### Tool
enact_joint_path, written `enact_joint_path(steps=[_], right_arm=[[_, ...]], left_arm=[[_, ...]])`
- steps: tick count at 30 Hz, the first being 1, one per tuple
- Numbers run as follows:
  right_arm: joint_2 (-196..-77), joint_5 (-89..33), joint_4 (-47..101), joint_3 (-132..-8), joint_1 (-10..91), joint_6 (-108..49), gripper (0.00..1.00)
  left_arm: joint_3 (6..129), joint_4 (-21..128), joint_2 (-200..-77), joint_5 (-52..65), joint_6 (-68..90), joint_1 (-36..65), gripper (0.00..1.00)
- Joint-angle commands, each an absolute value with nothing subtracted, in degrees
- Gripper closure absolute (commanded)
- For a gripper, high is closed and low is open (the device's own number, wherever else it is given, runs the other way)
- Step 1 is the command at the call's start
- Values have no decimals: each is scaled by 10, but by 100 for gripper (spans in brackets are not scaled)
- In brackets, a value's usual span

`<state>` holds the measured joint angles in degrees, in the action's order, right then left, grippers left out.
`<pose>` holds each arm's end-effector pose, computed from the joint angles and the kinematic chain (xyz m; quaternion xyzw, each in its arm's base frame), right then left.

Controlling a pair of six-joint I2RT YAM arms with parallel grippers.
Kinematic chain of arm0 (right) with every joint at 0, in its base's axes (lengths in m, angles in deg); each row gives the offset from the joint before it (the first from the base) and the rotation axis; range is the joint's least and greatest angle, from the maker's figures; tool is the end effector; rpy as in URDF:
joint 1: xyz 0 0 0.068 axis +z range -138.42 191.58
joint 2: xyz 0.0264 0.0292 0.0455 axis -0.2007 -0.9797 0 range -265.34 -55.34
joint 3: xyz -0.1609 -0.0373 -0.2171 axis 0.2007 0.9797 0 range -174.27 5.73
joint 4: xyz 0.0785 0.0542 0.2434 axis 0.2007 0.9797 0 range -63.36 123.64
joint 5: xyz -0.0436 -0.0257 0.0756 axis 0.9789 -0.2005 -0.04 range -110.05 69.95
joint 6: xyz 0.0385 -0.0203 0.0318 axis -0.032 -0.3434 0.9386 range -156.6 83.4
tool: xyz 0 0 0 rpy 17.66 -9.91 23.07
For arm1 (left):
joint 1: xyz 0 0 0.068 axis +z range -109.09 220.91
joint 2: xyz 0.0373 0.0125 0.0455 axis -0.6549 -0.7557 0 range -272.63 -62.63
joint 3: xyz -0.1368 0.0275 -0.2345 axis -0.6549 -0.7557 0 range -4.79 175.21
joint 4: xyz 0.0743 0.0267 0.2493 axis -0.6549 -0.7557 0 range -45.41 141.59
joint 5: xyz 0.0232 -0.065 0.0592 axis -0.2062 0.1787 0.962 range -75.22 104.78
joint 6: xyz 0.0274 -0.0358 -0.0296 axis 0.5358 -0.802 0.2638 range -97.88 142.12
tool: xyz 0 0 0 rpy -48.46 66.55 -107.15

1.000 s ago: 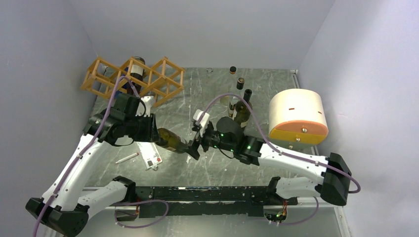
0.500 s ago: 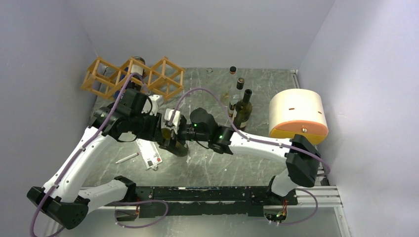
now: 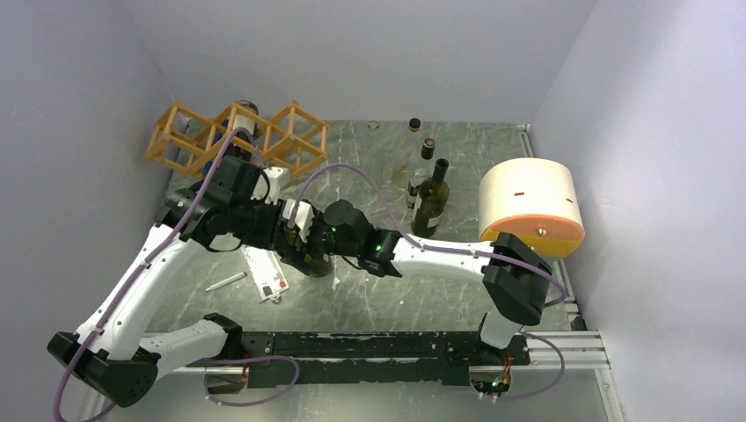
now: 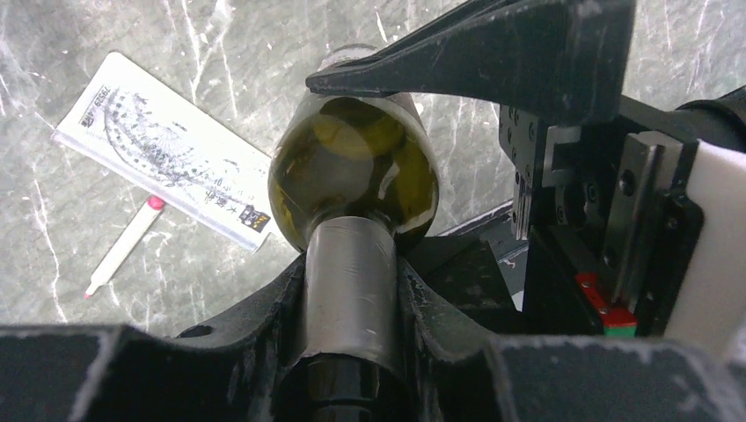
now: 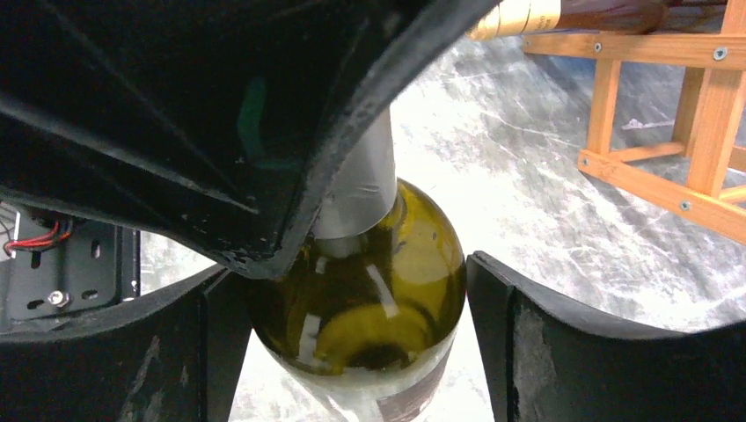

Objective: Take the wine bottle off the wine rack

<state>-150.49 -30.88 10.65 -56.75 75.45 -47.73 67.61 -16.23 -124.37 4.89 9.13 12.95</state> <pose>0.1643 0.3502 0.2634 -0.5309 0.5993 0.3318 0.4989 0.1595 -0.0916 0.3588 0.1486 0.9443 -0.1761 0.2349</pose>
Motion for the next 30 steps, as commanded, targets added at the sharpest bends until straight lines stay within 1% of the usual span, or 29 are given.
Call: enact_joint_path(steps=[1,2,3,6,7,8,11,15,18,20,21,23,25,30], right_arm=[[-1521,-278,101,-588,757,-452,18],[-1521,-279,103,-589,757,-450,23],[-1520,-278,104,-589,757,-447,28],[-1507,-266,94,-574,757,-430,44],[-1500,-261,89,-564,756,-425,46],[-1491,-257,83,-553,756,-420,47],[-1457,-237,66,-522,756,-407,49],[-1422,-196,62,-484,756,-389,61],[-1401,-170,61,-464,755,-378,68],[-1390,-145,67,-458,754,-371,74],[-1383,-131,68,-453,754,-367,76],[-1369,-94,64,-446,752,-358,79],[-1355,-51,57,-440,750,-347,86],[-1327,71,22,-433,737,-324,90]], left_arm=[[706,-128,-1231,21,102,124,69],[709,-125,-1229,19,103,124,66],[712,-122,-1228,17,101,124,60],[734,-112,-1225,31,97,124,12],[748,-114,-1228,35,97,124,5],[766,-114,-1231,41,97,124,1],[824,-99,-1242,62,98,124,0],[907,-54,-1251,120,100,124,0],[917,22,-1235,153,107,124,1],[901,80,-1213,164,117,125,0],[888,106,-1197,171,124,125,0],[861,155,-1173,204,141,124,0],[827,198,-1145,242,156,125,1],[696,319,-1058,320,190,125,1]])
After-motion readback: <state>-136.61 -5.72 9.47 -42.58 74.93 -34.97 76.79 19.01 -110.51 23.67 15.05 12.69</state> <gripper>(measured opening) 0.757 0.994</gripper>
